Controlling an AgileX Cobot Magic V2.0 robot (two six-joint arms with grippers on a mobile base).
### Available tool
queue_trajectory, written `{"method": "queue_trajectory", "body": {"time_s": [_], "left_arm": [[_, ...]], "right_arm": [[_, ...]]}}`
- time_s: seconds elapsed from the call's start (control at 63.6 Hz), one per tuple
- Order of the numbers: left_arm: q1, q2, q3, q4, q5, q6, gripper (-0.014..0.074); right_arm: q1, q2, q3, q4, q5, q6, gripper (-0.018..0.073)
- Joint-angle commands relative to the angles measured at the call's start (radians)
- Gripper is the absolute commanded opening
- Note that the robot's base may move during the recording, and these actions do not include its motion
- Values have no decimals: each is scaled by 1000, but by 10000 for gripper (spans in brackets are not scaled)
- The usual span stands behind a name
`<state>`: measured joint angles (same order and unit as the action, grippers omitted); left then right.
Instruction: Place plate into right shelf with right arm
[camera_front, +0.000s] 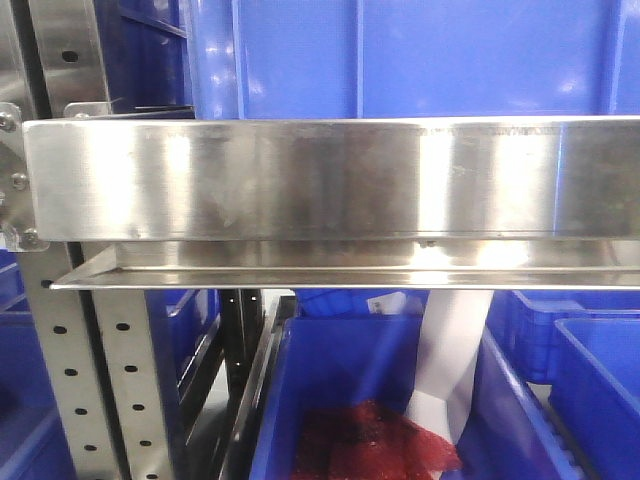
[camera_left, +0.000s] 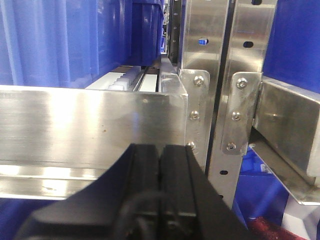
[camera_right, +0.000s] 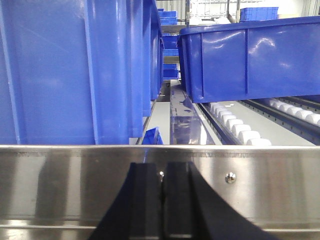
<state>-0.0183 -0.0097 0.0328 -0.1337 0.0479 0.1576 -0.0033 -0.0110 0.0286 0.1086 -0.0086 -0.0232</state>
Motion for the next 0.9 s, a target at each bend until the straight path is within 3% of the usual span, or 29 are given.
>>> {"method": "queue_trajectory", "body": {"time_s": [0.0,0.88], "left_arm": [[-2,-10,10,-8,-90,-7,-128],[-2,-10,10,-8,-90,-7,-128]], "right_arm": [[2,-13,-15,-10,-80,-4,55],[2,-13,-15,-10,-80,-4,54]]}}
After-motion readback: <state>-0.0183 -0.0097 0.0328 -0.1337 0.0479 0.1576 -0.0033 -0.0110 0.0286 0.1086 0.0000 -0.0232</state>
